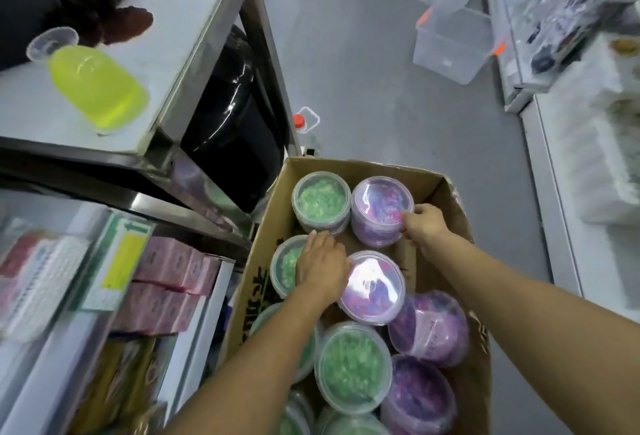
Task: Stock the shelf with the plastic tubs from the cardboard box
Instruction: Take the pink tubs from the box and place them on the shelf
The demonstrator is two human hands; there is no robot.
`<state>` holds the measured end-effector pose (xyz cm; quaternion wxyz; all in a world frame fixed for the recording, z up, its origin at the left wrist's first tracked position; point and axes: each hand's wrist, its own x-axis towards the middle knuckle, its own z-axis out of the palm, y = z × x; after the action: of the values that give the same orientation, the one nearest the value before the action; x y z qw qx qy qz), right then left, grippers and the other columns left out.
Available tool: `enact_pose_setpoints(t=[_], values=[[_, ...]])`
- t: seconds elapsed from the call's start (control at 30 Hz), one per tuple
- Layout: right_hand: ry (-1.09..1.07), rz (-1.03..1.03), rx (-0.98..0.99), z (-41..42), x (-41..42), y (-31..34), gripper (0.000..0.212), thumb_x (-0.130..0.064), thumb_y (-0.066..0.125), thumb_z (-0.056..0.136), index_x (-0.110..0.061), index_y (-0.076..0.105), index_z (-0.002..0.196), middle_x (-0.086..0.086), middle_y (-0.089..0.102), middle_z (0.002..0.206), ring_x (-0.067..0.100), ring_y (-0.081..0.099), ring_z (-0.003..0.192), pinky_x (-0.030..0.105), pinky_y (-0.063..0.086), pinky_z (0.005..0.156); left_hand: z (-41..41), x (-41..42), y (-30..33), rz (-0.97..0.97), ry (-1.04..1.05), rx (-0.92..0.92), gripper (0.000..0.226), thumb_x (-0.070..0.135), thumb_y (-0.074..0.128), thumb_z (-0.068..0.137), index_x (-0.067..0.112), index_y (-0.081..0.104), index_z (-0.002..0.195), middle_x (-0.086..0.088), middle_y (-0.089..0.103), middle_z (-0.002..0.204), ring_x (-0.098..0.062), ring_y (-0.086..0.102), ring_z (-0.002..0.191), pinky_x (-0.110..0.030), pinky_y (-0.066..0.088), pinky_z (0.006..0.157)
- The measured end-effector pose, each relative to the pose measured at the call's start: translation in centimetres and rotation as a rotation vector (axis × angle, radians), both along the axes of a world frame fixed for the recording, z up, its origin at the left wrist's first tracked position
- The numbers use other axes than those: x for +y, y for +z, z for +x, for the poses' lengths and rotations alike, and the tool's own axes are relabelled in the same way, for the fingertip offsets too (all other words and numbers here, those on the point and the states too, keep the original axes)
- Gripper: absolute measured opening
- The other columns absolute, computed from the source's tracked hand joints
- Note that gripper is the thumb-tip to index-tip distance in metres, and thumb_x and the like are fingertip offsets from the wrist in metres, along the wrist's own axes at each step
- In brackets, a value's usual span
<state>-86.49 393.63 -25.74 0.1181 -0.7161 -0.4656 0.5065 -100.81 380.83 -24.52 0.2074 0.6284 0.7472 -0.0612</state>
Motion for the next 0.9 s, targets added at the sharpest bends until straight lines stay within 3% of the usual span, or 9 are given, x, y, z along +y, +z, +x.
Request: enact_pose_setpoints(t=[0.1,0.17,0.23,0.33,0.47,0.57,0.67,0.77,0.9], values=[[-0.036,0.024,0.038,0.3,0.3,0.9,0.013,-0.009,0.051,0.090,-0.004,0.063,0.094,0.014,0.061,0.087,0.018,0.051,0.063,0.026,0.038,0.051,0.1,0.1,0.9,-0.005,0.054,-0.159,0.041,0.042,0.046,0.095,0.006,0.061,0.109,-0.010,0.054,0.124,-0.023,0.037,0.129,-0.035,0.022,0.115],[-0.037,0.050,0.025,1.0,0.4,2.2,0.017,-0.011,0.050,0.091,-0.003,0.065,0.087,0.013,0.060,0.082,0.018,0.051,0.060,0.027,0.039,0.052,0.4,0.0,2.0,-0.023,0.107,-0.233,0.037,0.042,0.049,0.092,0.007,0.059,0.101,-0.009,0.056,0.114,-0.025,0.046,0.115,-0.039,0.040,0.098],[-0.060,0.064,0.014,1.8,0.3,3.9,0.020,-0.014,0.050,0.091,-0.003,0.065,0.082,0.012,0.059,0.074,0.019,0.049,0.059,0.028,0.038,0.051,0.8,-0.5,3.4,-0.040,0.138,-0.225,0.038,0.043,0.047,0.091,0.008,0.056,0.102,-0.010,0.058,0.110,-0.028,0.053,0.103,-0.042,0.047,0.084],[-0.109,0.066,0.089,3.3,-0.4,6.7,0.027,-0.013,0.052,0.091,-0.005,0.056,0.065,0.012,0.052,0.063,0.021,0.039,0.048,0.025,0.030,0.042,1.6,-1.9,5.7,-0.010,0.256,-0.263,0.040,0.046,0.045,0.091,0.009,0.054,0.103,-0.010,0.060,0.106,-0.030,0.057,0.097,-0.041,0.049,0.078],[-0.154,0.073,0.240,5.5,-2.9,11.1,0.030,-0.011,0.057,0.087,-0.007,0.052,0.057,0.012,0.051,0.053,0.019,0.034,0.041,0.014,0.023,0.033,2.9,-5.4,8.7,0.133,0.565,-0.519,0.032,0.040,0.052,0.088,0.014,0.045,0.072,-0.010,0.055,0.075,-0.027,0.053,0.072,-0.036,0.043,0.066],[-0.147,0.068,0.314,7.5,-5.9,14.9,0.029,-0.012,0.059,0.085,-0.009,0.053,0.057,0.002,0.049,0.035,0.016,0.034,0.035,0.013,0.024,0.033,4.5,-9.1,11.7,0.244,0.731,-0.667,0.033,0.033,0.055,0.090,0.018,0.041,0.064,-0.003,0.044,0.066,-0.018,0.042,0.062,-0.033,0.035,0.061],[-0.140,0.067,0.394,9.8,-9.5,18.6,0.026,-0.010,0.058,0.085,-0.008,0.054,0.060,0.001,0.049,0.034,0.016,0.035,0.036,0.016,0.026,0.038,6.7,-13.0,14.6,0.283,0.860,-0.797,0.028,0.033,0.055,0.089,0.018,0.045,0.068,-0.007,0.045,0.069,-0.018,0.043,0.065,-0.032,0.034,0.062],[-0.100,0.054,0.476,12.5,-13.4,22.6,0.022,-0.010,0.057,0.086,-0.006,0.053,0.065,0.004,0.050,0.037,0.014,0.035,0.035,0.016,0.029,0.037,9.4,-17.9,17.5,0.313,1.010,-0.977,0.030,0.041,0.053,0.086,0.012,0.059,0.083,-0.010,0.060,0.082,-0.020,0.056,0.075,-0.034,0.046,0.068],[-0.011,0.025,0.566,15.5,-18.7,27.2,0.016,-0.008,0.057,0.085,-0.006,0.053,0.070,0.011,0.053,0.052,0.010,0.033,0.032,0.013,0.029,0.033,13.3,-25.9,21.5,0.470,1.230,-1.179,0.019,0.028,0.053,0.094,0.013,0.066,0.096,-0.005,0.070,0.090,-0.020,0.065,0.079,-0.039,0.058,0.067]])
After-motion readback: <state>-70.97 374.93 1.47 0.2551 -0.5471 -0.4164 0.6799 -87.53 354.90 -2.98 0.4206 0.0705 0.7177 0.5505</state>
